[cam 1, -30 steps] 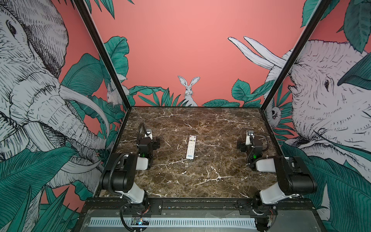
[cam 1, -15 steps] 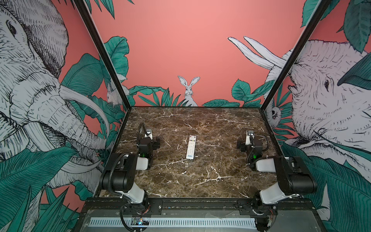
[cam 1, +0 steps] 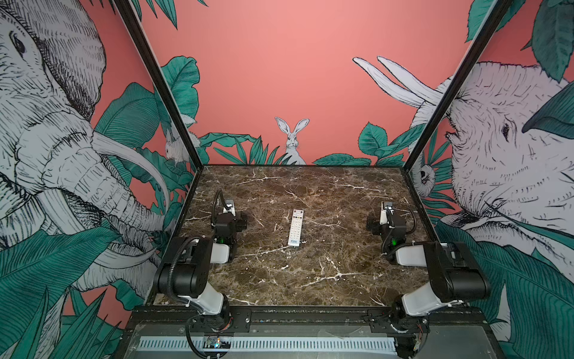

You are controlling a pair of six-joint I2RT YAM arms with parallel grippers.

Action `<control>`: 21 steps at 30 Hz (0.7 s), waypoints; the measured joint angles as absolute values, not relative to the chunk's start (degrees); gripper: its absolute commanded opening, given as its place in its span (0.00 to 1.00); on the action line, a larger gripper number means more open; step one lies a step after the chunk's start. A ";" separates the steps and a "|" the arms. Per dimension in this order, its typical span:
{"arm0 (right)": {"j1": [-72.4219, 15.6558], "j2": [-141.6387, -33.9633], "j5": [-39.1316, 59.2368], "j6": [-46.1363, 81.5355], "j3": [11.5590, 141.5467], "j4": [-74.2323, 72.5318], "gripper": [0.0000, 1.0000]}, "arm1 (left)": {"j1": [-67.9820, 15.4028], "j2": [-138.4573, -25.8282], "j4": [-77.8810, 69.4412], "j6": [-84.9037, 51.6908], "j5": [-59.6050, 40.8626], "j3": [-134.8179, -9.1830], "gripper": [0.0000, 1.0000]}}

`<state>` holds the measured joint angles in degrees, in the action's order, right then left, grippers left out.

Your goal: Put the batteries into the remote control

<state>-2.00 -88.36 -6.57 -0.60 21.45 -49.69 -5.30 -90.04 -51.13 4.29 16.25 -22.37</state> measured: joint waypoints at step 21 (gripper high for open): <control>-2.00 -88.36 -6.57 -0.60 21.45 -49.69 0.99 | -5.19 -90.04 -50.87 5.63 12.34 -22.37 1.00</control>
<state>-2.00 -88.36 -6.57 -0.60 21.45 -49.69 -5.19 -90.04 -50.87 5.63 12.34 -22.37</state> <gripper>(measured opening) 0.990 0.995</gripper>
